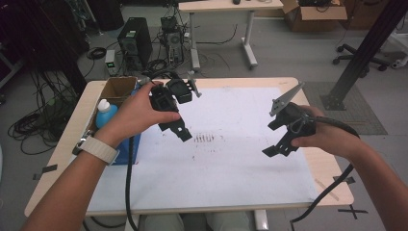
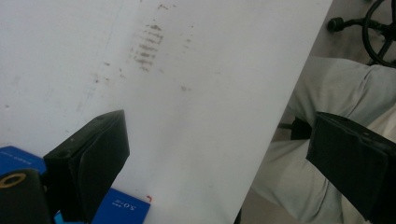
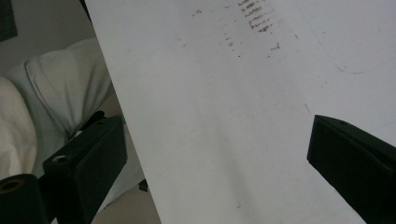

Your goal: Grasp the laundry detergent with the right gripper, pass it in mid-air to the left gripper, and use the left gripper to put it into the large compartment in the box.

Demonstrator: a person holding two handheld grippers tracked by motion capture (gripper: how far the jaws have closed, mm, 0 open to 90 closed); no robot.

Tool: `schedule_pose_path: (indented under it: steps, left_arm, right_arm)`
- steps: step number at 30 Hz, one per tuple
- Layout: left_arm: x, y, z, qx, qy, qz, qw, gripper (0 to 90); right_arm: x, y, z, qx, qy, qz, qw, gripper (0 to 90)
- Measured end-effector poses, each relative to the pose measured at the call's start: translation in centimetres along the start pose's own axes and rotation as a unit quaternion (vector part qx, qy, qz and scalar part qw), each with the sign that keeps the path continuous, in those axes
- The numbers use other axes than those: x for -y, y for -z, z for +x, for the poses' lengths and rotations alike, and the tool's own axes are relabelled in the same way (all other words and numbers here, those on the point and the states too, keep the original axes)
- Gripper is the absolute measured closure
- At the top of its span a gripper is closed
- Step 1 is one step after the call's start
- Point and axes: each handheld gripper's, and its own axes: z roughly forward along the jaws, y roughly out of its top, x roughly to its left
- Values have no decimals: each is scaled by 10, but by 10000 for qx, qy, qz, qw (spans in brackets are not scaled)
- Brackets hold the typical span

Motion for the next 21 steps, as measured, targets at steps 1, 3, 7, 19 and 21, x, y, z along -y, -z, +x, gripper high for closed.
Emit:
schedule_pose_path:
  steps: [1, 3, 7, 19, 21]
  left_arm:
    - [0, 0, -1, 6, 17, -3, 10000, 61]
    - [0, -1, -1, 4, -22, -5, 10000, 61]
    - [0, -3, -1, -25, -50, 24, 10000, 62]
    - [-1, -3, -1, -25, -53, 28, 10000, 64]
    - [-1, -3, 0, -28, -63, 26, 10000, 64]
  right_arm:
    - [0, 0, 0, -10, 4, 14, 10000, 50]
    - [0, -1, 0, -13, 5, 25, 10000, 50]
    - [-1, -1, 0, -21, 11, 14, 10000, 50]
    - [0, -1, 0, -35, 20, 2, 10000, 50]
    - [0, -1, 0, -33, 10, 3, 10000, 50]
